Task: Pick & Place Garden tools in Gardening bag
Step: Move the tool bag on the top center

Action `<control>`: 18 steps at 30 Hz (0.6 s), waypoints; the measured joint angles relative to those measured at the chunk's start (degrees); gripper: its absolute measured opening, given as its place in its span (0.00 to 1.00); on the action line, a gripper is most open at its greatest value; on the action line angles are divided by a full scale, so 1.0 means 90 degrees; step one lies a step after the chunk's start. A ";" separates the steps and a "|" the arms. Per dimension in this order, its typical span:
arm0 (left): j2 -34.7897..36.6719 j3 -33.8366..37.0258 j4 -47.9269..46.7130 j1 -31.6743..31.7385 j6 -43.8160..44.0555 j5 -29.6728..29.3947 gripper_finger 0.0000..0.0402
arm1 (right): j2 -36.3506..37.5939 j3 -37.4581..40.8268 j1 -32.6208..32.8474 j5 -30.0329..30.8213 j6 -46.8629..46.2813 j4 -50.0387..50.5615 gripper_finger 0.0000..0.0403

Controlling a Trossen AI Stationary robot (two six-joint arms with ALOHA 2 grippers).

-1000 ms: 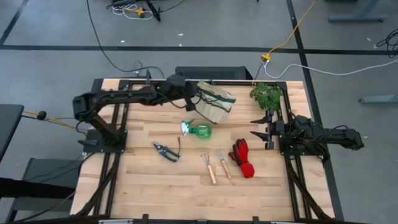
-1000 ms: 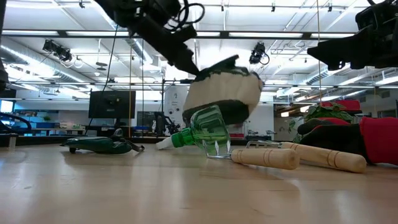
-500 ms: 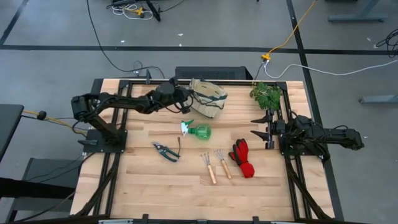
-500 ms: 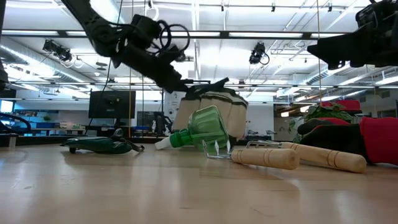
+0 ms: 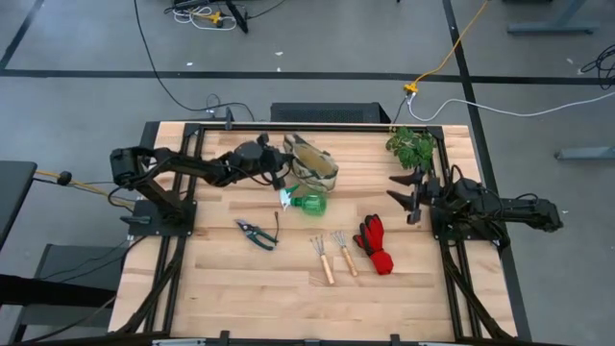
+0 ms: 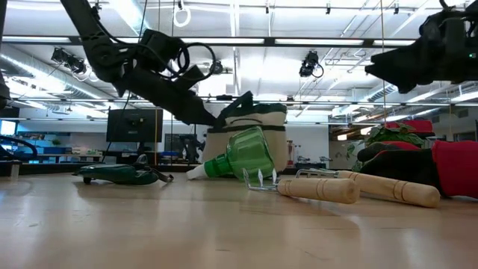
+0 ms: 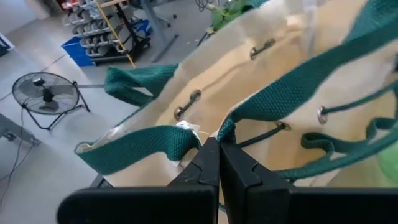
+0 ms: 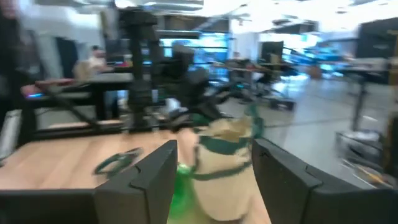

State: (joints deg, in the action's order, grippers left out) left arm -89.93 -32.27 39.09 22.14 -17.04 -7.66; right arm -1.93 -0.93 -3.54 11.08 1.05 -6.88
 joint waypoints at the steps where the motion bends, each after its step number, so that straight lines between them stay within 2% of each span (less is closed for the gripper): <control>1: 0.0000 0.0005 -0.0020 -0.0043 0.0004 -0.0002 0.01 | -0.0031 0.0000 -0.0001 0.0121 -0.0051 -0.0032 0.52; 7: -0.0002 0.0005 0.0064 -0.0283 -0.0005 0.0004 0.01 | -0.0623 -0.0002 -0.0001 0.0178 -0.0283 -0.0925 0.52; 12: -0.0002 0.0005 0.0066 -0.0322 0.0000 0.0002 0.01 | -0.1662 -0.0020 -0.0003 0.0394 -0.0275 -0.1864 0.52; 18: -0.0002 0.0005 0.0063 -0.0322 0.0040 0.0037 0.02 | -0.3278 -0.0751 -0.0003 0.0504 -0.0397 -0.2001 0.52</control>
State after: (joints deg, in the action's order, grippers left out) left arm -89.95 -32.23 39.66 19.25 -16.68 -7.33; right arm -31.43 -7.68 -3.57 15.62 -2.52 -24.88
